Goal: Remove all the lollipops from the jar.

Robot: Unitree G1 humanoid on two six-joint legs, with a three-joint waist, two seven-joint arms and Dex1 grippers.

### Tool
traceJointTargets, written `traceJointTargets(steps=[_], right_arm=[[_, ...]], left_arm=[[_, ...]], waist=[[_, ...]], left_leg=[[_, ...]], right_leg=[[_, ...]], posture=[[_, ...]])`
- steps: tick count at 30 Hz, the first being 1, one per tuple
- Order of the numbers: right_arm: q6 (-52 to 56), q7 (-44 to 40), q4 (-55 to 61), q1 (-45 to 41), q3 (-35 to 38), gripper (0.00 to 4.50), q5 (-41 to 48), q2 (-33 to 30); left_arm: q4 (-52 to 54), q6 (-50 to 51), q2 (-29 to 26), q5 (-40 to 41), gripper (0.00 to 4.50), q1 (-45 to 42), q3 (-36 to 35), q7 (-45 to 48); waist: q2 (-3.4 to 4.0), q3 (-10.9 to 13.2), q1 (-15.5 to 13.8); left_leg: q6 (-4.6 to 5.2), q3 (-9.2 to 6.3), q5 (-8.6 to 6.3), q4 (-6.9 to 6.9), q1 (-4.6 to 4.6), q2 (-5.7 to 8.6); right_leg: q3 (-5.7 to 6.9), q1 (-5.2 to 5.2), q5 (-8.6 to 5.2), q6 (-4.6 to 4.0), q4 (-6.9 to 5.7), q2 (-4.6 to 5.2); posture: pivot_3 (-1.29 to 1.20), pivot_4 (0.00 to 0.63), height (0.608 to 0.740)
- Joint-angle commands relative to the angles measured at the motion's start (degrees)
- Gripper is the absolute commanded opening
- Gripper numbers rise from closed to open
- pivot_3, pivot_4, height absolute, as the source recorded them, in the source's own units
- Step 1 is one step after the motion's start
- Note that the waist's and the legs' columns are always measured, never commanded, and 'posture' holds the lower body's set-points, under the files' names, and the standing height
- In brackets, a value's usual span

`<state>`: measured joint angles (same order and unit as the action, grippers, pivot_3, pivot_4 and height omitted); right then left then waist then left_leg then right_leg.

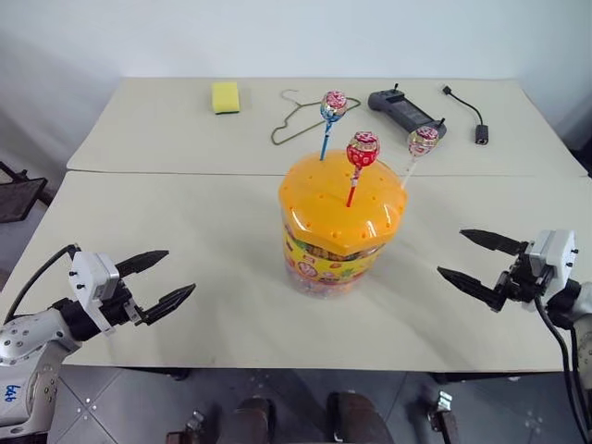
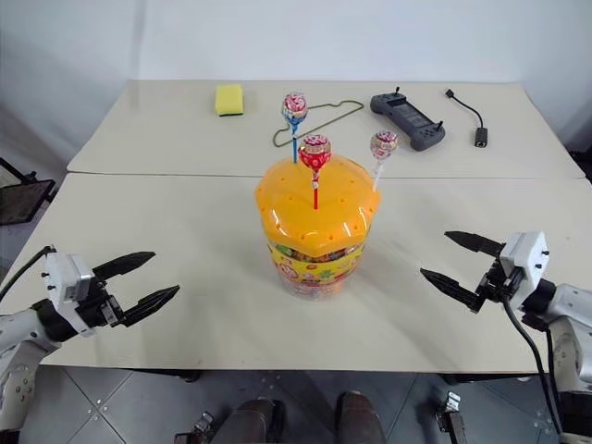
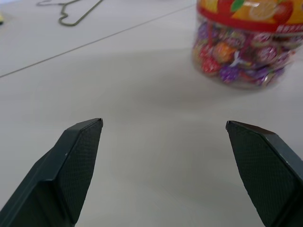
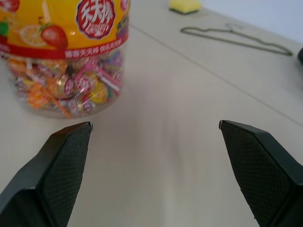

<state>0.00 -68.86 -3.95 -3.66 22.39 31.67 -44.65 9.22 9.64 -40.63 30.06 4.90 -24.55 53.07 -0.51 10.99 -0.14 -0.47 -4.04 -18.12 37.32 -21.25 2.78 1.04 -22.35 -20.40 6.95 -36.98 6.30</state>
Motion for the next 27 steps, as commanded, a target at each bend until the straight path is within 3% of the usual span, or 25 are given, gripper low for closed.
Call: traceJointTargets(steps=[1, 5, 11, 16, 21, 25, 27], right_arm=[[0.36, -2.09, 5.24, 3.82, 3.26, 4.49, 2.17, -1.94], [9.73, 3.96, 17.53, 6.06, 8.85, 4.49, 15.49, -0.57], [14.77, 16.54, 34.47, 8.77, 15.19, 4.49, 28.89, 4.36], [13.21, 20.55, 46.32, 14.45, 17.89, 4.49, 36.59, 9.42], [10.95, 24.87, 52.91, 18.62, 17.71, 4.49, 35.75, 12.32], [8.92, 24.45, 53.11, 20.85, 18.92, 4.49, 33.84, 13.05], [8.39, 24.48, 53.75, 21.94, 18.59, 4.49, 33.42, 13.34]], left_arm=[[-0.24, 0.11, -2.12, 0.35, 4.41, -2.82, 0.52, 1.74], [-0.33, 12.17, -5.02, 12.41, 4.41, -11.67, 1.89, 7.46], [-6.62, 27.01, -10.3, 21.1, 4.41, -23.57, 5.15, 16.28], [-19.27, 29.55, -6.52, 20.43, 4.41, -39.74, 9.09, 19.66], [-30.07, 25.49, -0.76, 12.66, 4.41, -55.56, 18.22, 26.13], [-38.58, 20.5, 9.8, 9.84, 4.41, -68.1, 21.45, 29.57], [-40.7, 19.7, 12.37, 8.66, 4.41, -70.46, 22.44, 31.85]], waist=[[0.0, 0.0, -0.3], [0.0, 0.0, -0.52], [0.0, 0.0, 0.18], [-0.01, 0.0, -0.12], [-0.14, -0.04, -0.46], [-0.22, -0.05, -0.73], [-0.22, -0.05, -0.75]], left_leg=[[0.0, -0.02, 0.0, 0.01, 0.0, 0.01], [0.04, -0.01, -0.03, 0.04, -0.03, 0.05], [-0.04, -0.14, -0.07, 0.07, 0.0, -0.04], [-0.03, -0.09, -0.08, 0.21, -0.05, 0.03], [0.16, -0.08, -0.18, 0.57, -0.1, 0.16], [0.35, 0.03, -0.29, 0.82, -0.19, 0.28], [0.4, 0.04, -0.31, 0.84, -0.25, 0.3]], right_leg=[[0.0, 0.01, 0.0, 0.0, 0.0, 0.01], [-0.01, 0.01, 0.03, 0.05, 0.0, 0.04], [0.0, 0.02, 0.03, 0.05, -0.16, -0.03], [0.21, -0.04, 0.03, 0.06, -0.49, -0.07], [0.29, 0.01, 0.11, 0.2, -0.65, -0.32], [0.14, 0.01, 0.18, 0.35, -0.66, -0.3], [0.13, -0.02, 0.2, 0.38, -0.64, -0.31]], posture=[[0.0, 0.15, 0.74], [0.0, 0.15, 0.74], [0.0, 0.15, 0.74], [0.0, 0.15, 0.74], [0.0, 0.15, 0.74], [0.0, 0.15, 0.74], [0.0, 0.15, 0.74]])
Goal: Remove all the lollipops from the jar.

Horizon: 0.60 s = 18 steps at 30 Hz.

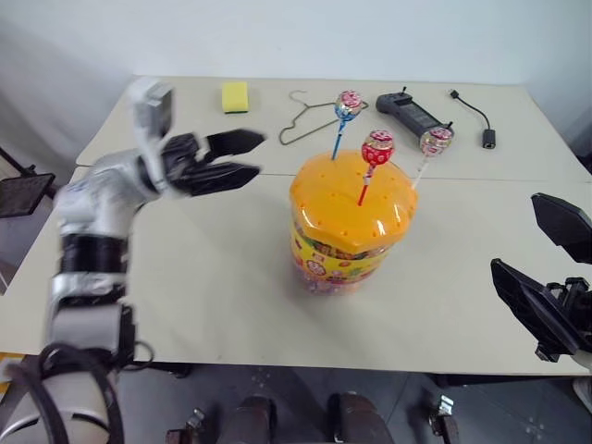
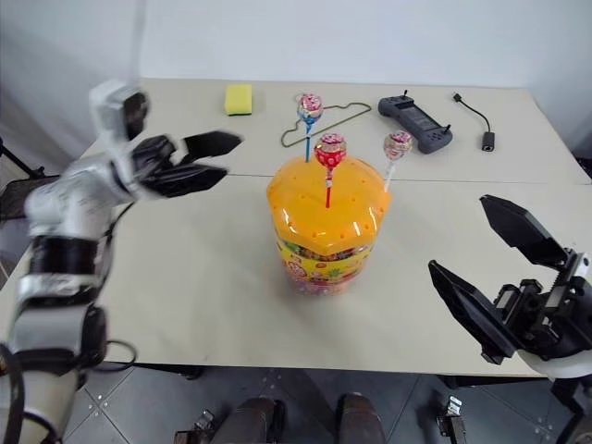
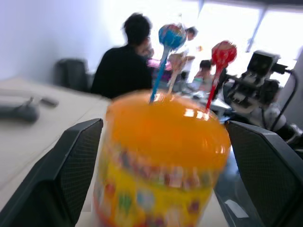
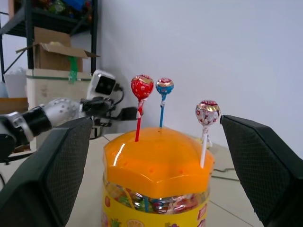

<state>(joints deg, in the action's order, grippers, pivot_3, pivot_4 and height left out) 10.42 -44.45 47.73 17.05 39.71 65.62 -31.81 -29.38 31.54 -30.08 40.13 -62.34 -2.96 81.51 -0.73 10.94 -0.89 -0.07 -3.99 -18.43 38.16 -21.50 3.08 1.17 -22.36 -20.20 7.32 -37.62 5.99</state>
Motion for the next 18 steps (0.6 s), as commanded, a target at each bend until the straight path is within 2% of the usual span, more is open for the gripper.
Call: traceJointTargets(steps=[1, 3, 6, 15, 18], right_arm=[[-2.33, 0.21, 2.24, 1.53, 1.07, 4.49, -0.66, 0.62], [-2.79, 0.7, 2.48, 2.03, 0.67, 4.49, -0.62, 0.82], [-3.68, 1.76, 4.02, 3.57, -0.49, 4.5, -1.63, 2.02], [-5.96, 2.71, 5.8, 7.03, -1.19, 4.5, -2.67, 3.55], [-6.4, 2.61, 5.8, 7.45, -1.56, 4.5, -2.11, 3.65]], left_arm=[[-2.9, -2.22, 2.87, -1.7, 4.41, -4.02, 0.97, 3.91], [-4.23, -3.26, 4.46, -2.91, 4.41, -5.1, 1.15, 3.97], [-6.33, -5.19, 8.93, -3.69, 3.88, -8.1, 0.15, 0.6], [-6.41, -5.32, 10.97, -4.7, 1.18, -9.51, -0.28, 1.63], [-7.52, -1.95, 11.04, -3.26, 0.19, -11.03, -1.67, 0.92]], waist=[[0.0, 0.0, 0.29], [0.0, 0.0, 1.01], [-0.01, 0.0, 1.0], [-0.02, 0.01, 0.89], [-0.02, 0.01, 0.87]], left_leg=[[0.02, 0.01, -0.01, -0.02, 0.0, 0.0], [0.04, 0.04, -0.02, -0.1, 0.02, 0.0], [0.03, 0.01, -0.02, -0.13, 0.03, -0.04], [0.05, 0.0, -0.03, -0.03, 0.02, -0.01], [0.06, 0.0, -0.03, -0.02, 0.02, 0.0]], right_leg=[[0.0, -0.02, 0.0, 0.0, 0.0, 0.0], [-0.07, -0.08, 0.0, 0.0, -0.02, -0.01], [-0.11, -0.12, 0.0, 0.0, -0.03, -0.08], [-0.16, -0.12, 0.0, 0.01, -0.04, -0.07], [-0.17, -0.11, 0.0, 0.01, -0.04, -0.06]], posture=[[0.0, 0.15, 0.74], [0.0, 0.15, 0.74], [0.0, 0.15, 0.74], [0.0, 0.15, 0.74], [0.0, 0.15, 0.74]])
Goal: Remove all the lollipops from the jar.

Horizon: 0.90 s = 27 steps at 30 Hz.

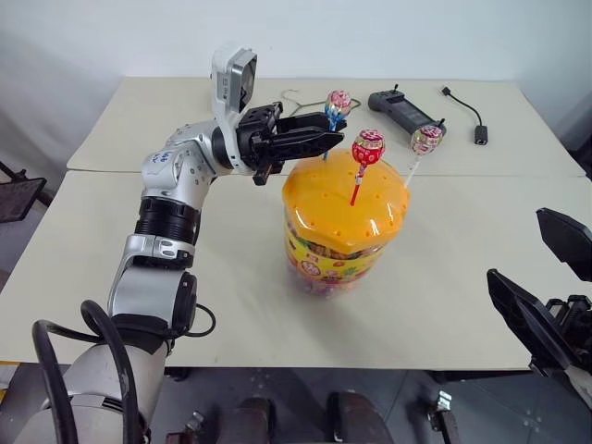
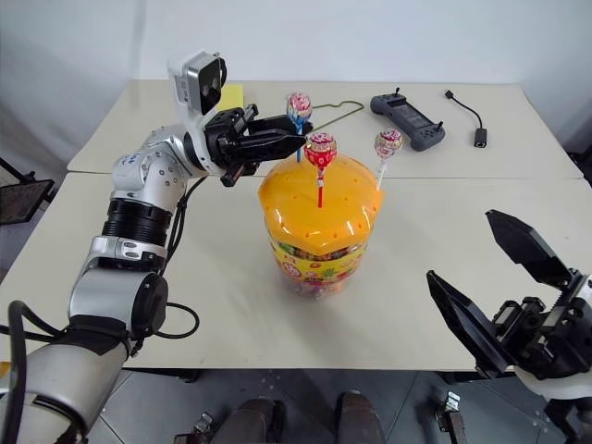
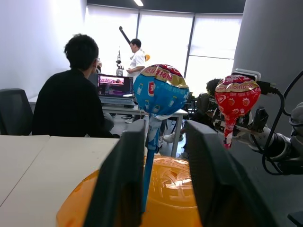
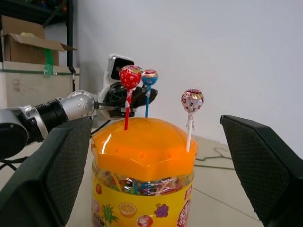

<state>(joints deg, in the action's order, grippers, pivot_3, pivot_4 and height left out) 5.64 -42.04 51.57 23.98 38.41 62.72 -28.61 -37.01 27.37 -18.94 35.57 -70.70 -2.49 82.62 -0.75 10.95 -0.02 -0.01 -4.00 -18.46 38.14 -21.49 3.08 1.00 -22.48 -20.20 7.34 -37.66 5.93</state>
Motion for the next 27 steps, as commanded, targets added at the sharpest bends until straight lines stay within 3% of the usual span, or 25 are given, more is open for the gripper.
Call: traceJointTargets(steps=[1, 7, 11, 14, 16, 21, 24, 27], right_arm=[[-1.71, 0.11, 1.94, 0.5, -0.49, 4.5, 0.96, 0.33], [-0.78, -0.28, 0.61, -4.4, -4.42, 4.5, 3.87, -2.21], [1.18, -3.58, -2.69, -10.15, -8.18, 4.5, 4.34, -6.09], [4.05, -11.02, -6.62, -14.85, -11.42, 4.5, 3.63, -11.54], [5.15, -14.63, -9.22, -17.1, -12.68, 4.5, 3.32, -13.8], [6.08, -28.25, -17.02, -20.27, -17.37, 4.5, -2.1, -18.29], [5.96, -33.38, -21.7, -20.89, -18.79, 4.5, -6.01, -19.99], [5.16, -35.44, -25.71, -22.23, -19.08, 4.5, -8.69, -20.08]], left_arm=[[-0.14, 3.0, 0.05, 1.96, 0.03, -3.19, -2.92, -0.49], [-0.76, 16.56, -0.64, 10.15, 0.03, -7.07, -10.86, -3.8], [-3.12, 13.06, -0.79, 10.74, 0.03, -8.37, -17.74, -14.24], [-1.12, 9.57, -6.54, 5.73, 0.03, -4.37, -17.9, -18.73], [2.39, 11.99, -11.72, 2.57, 0.03, 0.47, -15.16, -20.14], [20.87, 21.18, -29.21, -3.69, 0.03, 24.16, -10.4, -22.92], [30.58, 28.6, -36.73, -4.65, 0.03, 40.9, -14.63, -27.28], [38.69, 36.08, -38.13, -2.42, 0.03, 52.05, -20.86, -31.35]], waist=[[0.0, 0.0, 0.0], [0.0, 0.0, 0.23], [0.0, 0.0, 0.17], [0.0, 0.0, 0.51], [0.0, 0.0, 0.61], [-0.03, 0.01, 1.46], [-0.06, 0.0, 1.42], [-0.07, 0.0, 0.51]], left_leg=[[0.0, -0.01, 0.0, 0.0, 0.0, 0.0], [0.0, -0.02, 0.0, 0.01, 0.0, 0.0], [0.0, -0.01, 0.0, 0.03, 0.04, -0.03], [0.0, 0.01, 0.0, 0.03, 0.07, -0.01], [0.0, -0.01, 0.0, -0.1, 0.21, 0.06], [-0.05, -0.3, -0.04, -0.14, 0.24, 0.04], [-0.06, -0.47, -0.18, -0.06, 0.14, 0.04], [-0.04, -0.57, -0.23, -0.04, 0.1, 0.07]], right_leg=[[0.01, 0.0, 0.0, 0.0, 0.0, 0.0], [0.01, 0.0, 0.0, 0.0, -0.02, 0.0], [-0.03, 0.0, 0.0, 0.0, -0.03, -0.01], [-0.04, -0.01, 0.0, 0.0, -0.06, 0.0], [-0.19, -0.02, 0.0, 0.01, -0.06, -0.03], [-0.43, -0.12, 0.0, 0.01, -0.06, -0.12], [-0.77, -0.13, 0.0, 0.0, 0.0, 0.24], [-0.76, -0.06, 0.0, 0.0, 0.18, 0.33]], posture=[[0.0, 0.15, 0.74], [0.0, 0.15, 0.74], [0.0, 0.15, 0.74], [0.0, 0.15, 0.74], [0.0, 0.15, 0.74], [0.0, 0.15, 0.74], [0.0, 0.15, 0.74], [0.0, 0.15, 0.74]])
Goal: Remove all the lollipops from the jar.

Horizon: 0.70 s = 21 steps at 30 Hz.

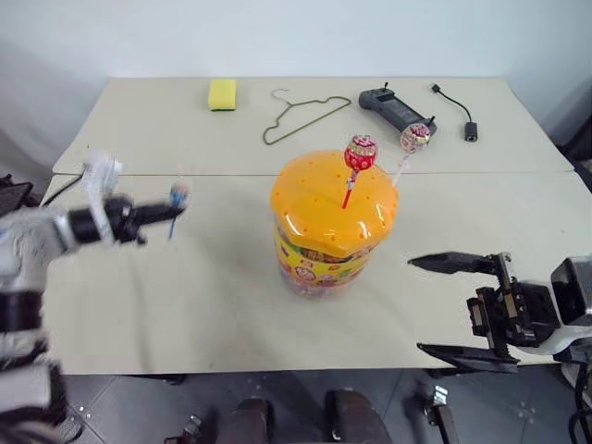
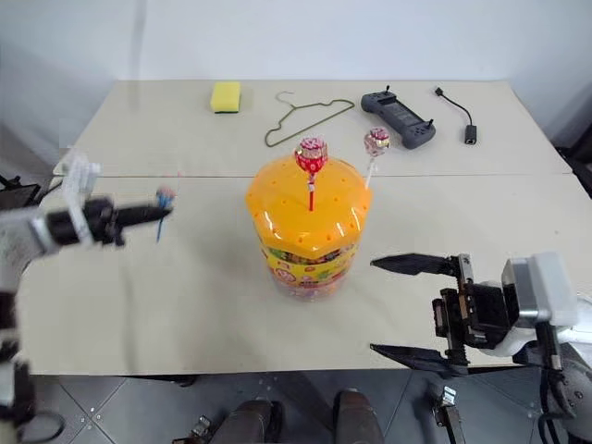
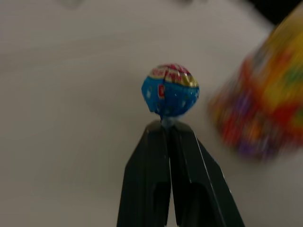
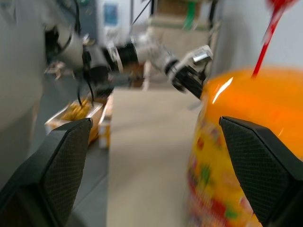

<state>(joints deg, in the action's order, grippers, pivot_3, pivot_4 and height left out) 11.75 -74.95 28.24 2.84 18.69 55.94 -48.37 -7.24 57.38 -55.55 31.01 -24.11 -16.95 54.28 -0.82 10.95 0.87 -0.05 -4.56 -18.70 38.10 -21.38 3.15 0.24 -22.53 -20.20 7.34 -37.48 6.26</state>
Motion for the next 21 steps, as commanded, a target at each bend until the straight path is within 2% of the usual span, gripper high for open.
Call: traceJointTargets(steps=[1, 4, 8, 9, 10, 15, 19, 21], right_arm=[[-1.57, -3.31, -4.22, -1.69, 0.6, 4.5, -3.26, -0.41], [-2.86, -4.82, -8.15, -3.21, 0.71, 4.5, -6.3, -0.4], [-3.11, -5.04, -9.44, -3.79, 1.3, 4.5, -8.06, -0.11], [-2.9, -4.78, -9.39, -3.88, 1.51, 4.5, -8.01, 0.03], [-2.72, -4.62, -9.29, -3.92, 1.66, 4.5, -7.96, 0.14], [2.0, 0.35, -8.31, -4.58, 3.98, 4.5, -3.4, 0.78], [5.25, 4.59, -9.04, -6.31, 7.66, 4.5, 0.41, 0.94], [7.19, 5.56, -10.66, -8.4, 8.76, 4.5, 2.25, 0.4]], left_arm=[[11.77, 7.86, -1.39, 2.46, 0.03, 10.14, -8.3, -3.65], [16.95, 7.94, -0.45, 1.41, 0.03, 19.96, -10.65, -5.27], [16.89, 4.97, 2.09, 1.47, 0.03, 24.54, -11.65, -6.47], [16.2, 3.74, 2.78, 1.22, 0.51, 24.96, -11.4, -6.62], [15.79, 2.82, 3.16, 1.02, 0.67, 25.22, -11.21, -6.72], [10.79, -4.07, 4.62, 0.45, 2.09, 24.14, -10.68, -5.28], [4.04, -21.85, 2.34, 3.63, 3.21, 20.96, -14.05, 12.8], [3.33, -20.6, 0.05, 7.01, 3.81, 20.33, -14.51, 19.43]], waist=[[0.0, 0.0, -0.79], [0.01, 0.0, -1.91], [0.01, -0.01, -2.48], [0.02, -0.01, -2.45], [0.05, -0.03, -2.43], [0.12, -0.07, -2.24], [0.11, -0.08, -2.19], [0.09, -0.08, -2.08]], left_leg=[[0.0, 0.01, 0.0, 0.01, -0.01, 0.0], [0.03, -0.02, -0.02, 0.08, 0.01, 0.1], [0.03, 0.02, -0.02, 0.04, 0.02, 0.1], [0.03, 0.01, -0.02, 0.04, 0.02, 0.09], [0.03, 0.02, -0.03, 0.03, 0.03, 0.1], [0.01, 0.1, -0.02, -0.02, 0.1, 0.09], [-0.01, 0.16, 0.0, -0.02, 0.09, 0.06], [-0.02, 0.16, -0.02, -0.01, 0.06, 0.04]], right_leg=[[-0.01, 0.04, 0.0, 0.0, 0.06, 0.02], [-0.02, 0.06, 0.0, 0.0, 0.16, 0.12], [0.0, 0.12, 0.0, 0.0, 0.39, 0.12], [0.01, 0.12, 0.0, 0.0, 0.39, 0.12], [0.02, 0.13, 0.0, 0.0, 0.39, 0.12], [0.03, 0.13, 0.0, 0.0, 0.38, 0.13], [0.08, 0.09, 0.0, -0.01, 0.38, 0.12], [0.14, 0.11, 0.0, -0.01, 0.46, 0.13]], posture=[[0.0, 0.15, 0.74], [0.0, 0.15, 0.74], [0.0, 0.15, 0.74], [0.0, 0.15, 0.74], [0.0, 0.15, 0.74], [0.0, 0.15, 0.74], [0.0, 0.15, 0.74], [0.0, 0.15, 0.74]])
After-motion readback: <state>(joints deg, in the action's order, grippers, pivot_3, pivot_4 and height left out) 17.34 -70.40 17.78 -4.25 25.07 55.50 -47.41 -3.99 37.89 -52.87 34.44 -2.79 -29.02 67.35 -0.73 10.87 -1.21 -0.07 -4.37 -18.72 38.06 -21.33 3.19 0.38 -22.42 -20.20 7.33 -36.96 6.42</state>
